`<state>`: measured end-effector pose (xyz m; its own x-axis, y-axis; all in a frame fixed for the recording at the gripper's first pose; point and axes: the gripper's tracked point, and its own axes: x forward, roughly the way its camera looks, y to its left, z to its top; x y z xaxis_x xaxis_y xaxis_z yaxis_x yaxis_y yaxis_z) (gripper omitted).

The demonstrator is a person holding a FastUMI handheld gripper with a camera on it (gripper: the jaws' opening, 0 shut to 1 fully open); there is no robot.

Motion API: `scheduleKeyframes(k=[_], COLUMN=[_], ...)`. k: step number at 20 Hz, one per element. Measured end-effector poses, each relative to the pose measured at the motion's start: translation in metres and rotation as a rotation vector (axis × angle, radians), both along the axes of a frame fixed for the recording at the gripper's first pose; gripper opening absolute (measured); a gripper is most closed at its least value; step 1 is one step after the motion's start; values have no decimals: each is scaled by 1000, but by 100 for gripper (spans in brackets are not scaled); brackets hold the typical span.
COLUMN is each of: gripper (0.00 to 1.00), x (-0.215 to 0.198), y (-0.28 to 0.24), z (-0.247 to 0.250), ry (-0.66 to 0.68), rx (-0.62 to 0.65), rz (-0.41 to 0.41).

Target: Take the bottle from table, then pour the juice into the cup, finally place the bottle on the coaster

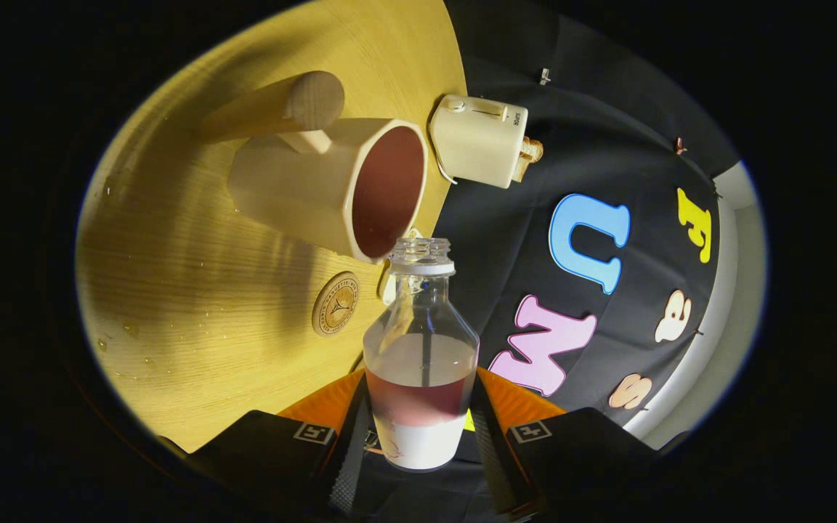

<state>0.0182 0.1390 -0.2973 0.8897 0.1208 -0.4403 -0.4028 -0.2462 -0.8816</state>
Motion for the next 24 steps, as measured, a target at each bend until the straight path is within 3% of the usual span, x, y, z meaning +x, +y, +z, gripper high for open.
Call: scheduleKeyframes(k=[24], gripper=[72], x=[16], y=[15], z=[5], ry=[-69], rx=[-153], rz=[172])
